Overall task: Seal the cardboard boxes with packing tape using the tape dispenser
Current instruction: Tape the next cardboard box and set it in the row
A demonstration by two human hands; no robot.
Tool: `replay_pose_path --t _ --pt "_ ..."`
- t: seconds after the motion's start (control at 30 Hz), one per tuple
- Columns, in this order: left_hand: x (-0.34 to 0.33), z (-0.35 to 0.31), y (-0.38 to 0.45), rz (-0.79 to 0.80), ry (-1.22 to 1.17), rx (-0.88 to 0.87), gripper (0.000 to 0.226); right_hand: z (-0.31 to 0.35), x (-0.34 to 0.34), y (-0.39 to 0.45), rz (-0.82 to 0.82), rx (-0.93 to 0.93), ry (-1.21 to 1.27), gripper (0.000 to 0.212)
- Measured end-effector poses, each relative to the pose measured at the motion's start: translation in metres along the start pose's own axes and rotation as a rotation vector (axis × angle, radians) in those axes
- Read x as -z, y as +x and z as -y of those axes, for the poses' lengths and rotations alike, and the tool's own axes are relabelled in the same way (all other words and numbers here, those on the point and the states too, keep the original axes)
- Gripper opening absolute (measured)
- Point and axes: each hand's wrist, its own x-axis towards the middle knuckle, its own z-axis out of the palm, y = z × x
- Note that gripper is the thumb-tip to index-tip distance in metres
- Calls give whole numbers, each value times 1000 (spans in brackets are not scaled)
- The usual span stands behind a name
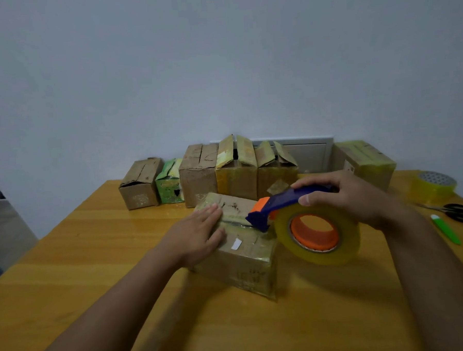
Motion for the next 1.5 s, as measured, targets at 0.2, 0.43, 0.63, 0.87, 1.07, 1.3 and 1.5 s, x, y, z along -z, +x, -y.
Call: replay_pose_path --t 0.2,0.43,0.63,0.87,1.07,1.3,1.5 --pt "2 -1 -3 2 -47 -41 61 -22 -14 -22 -64 -3 1 39" --pt "4 -2 -8 -22 -57 -82 77 -37 -31 -33 -166 29 111 42" --pt "8 -21 -17 -14 52 -45 98 -46 -40 -38 -207 61 153 47" --pt "7 -48 -17 21 96 -68 105 -48 -48 -41 -244 59 184 49" --pt "5 -73 -15 54 64 -65 110 -50 -51 -43 -256 56 186 47" --pt "1 -64 -14 -61 -43 -230 81 -45 -63 -45 -273 45 206 52" --pt "-2 -39 -22 -44 -2 -266 82 -41 -98 -47 -345 47 290 52"
